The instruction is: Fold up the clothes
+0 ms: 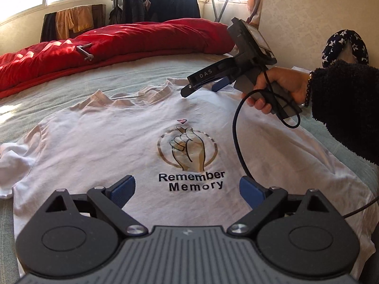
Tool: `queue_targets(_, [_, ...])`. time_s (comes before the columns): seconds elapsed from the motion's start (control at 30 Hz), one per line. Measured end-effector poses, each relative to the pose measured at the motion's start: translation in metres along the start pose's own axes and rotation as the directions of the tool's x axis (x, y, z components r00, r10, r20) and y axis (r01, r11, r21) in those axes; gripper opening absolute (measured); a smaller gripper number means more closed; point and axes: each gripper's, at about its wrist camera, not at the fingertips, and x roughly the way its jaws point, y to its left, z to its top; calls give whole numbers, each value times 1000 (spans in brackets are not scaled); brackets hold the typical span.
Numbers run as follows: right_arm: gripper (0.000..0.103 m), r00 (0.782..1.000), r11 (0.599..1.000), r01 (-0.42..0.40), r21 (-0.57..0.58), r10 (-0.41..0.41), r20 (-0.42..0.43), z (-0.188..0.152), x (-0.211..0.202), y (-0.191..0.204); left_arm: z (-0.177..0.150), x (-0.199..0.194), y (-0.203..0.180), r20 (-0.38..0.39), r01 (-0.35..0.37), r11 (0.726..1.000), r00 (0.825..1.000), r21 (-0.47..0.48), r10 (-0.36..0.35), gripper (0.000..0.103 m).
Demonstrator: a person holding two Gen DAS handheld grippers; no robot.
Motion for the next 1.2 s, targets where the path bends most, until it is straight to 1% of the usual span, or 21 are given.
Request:
queue_targets(0.07, [103,999,999,35,14,-35,5,10,11,-6,-1,6,4,-19,3,1000,1000,-13,-3,95])
queue_targets(0.13, [103,998,997,59,41,-60,7,19,18,-10,-1,8,6,-29,-21,999,999,-25,21,95])
queue_targets(0.17, [103,998,997,66,48,-67,16,23,15,-5,-1,6,7,-24,-31,999,999,-29,30,95])
queue_targets(0.27, [103,999,1000,-25,8,25,31,30,0,18,1,-2,12,-1,-50,998,999,-48,50,95])
queue_targets(0.3, [103,997,997,-75,-18,76,9,29,-2,30,2,-6,14,12,-51,997,999,-58,52,95])
queue_targets(0.37, [103,985,984,-167,-67,164,-43,27,-3,53,4,-12,16,31,-68,996,997,-54,69,95])
queue_targets(0.4, [103,983,981,-169,-94,161,-87,26,4,66,5,-14,18,31,-86,995,996,-53,88,95])
queue_targets(0.5, [103,988,978,-106,-179,82,-133,21,30,94,6,-17,26,30,-144,988,989,-57,146,95])
queue_targets(0.57, [103,995,977,-52,-208,33,-95,23,44,100,7,-18,37,23,-185,979,982,-84,188,95])
queue_targets(0.67, [103,999,987,-4,-160,-4,-50,37,57,100,6,-24,59,15,-245,959,968,-145,249,95])
queue_targets(0.73, [103,998,991,34,-129,-40,-44,47,56,102,5,-31,72,18,-272,944,960,-185,280,95])
queue_targets(0.77, [103,999,993,23,-114,-29,-46,50,51,105,4,-34,78,22,-279,938,957,-205,290,95])
queue_targets(0.8, [103,999,994,-13,-107,8,-48,52,44,110,4,-37,83,29,-275,935,957,-224,289,95])
queue_targets(0.87, [103,992,986,-106,-132,97,-77,51,37,131,1,-44,93,42,-269,927,956,-261,289,95])
queue_targets(0.97, [103,967,957,-241,-164,222,-128,49,28,162,0,-43,99,27,-274,922,956,-273,292,95])
queue_targets(1.0, [103,957,946,-268,-179,241,-159,47,31,174,0,-42,100,20,-275,923,956,-271,291,95])
queue_targets(1.03, [103,951,937,-283,-206,246,-188,45,35,189,-1,-40,100,19,-263,927,961,-267,278,95])
queue_targets(1.07, [103,951,929,-283,-238,239,-197,43,40,201,-1,-38,100,17,-250,932,964,-263,264,95])
queue_targets(1.1, [103,953,922,-278,-270,229,-199,42,46,211,-3,-36,100,14,-219,939,973,-265,231,95])
queue_targets(1.17, [103,960,918,-250,-309,193,-204,42,61,226,-5,-30,103,3,-169,947,984,-274,177,95])
queue_targets(1.2, [103,966,917,-230,-326,173,-195,43,68,230,-6,-24,106,-15,-175,943,984,-282,178,95])
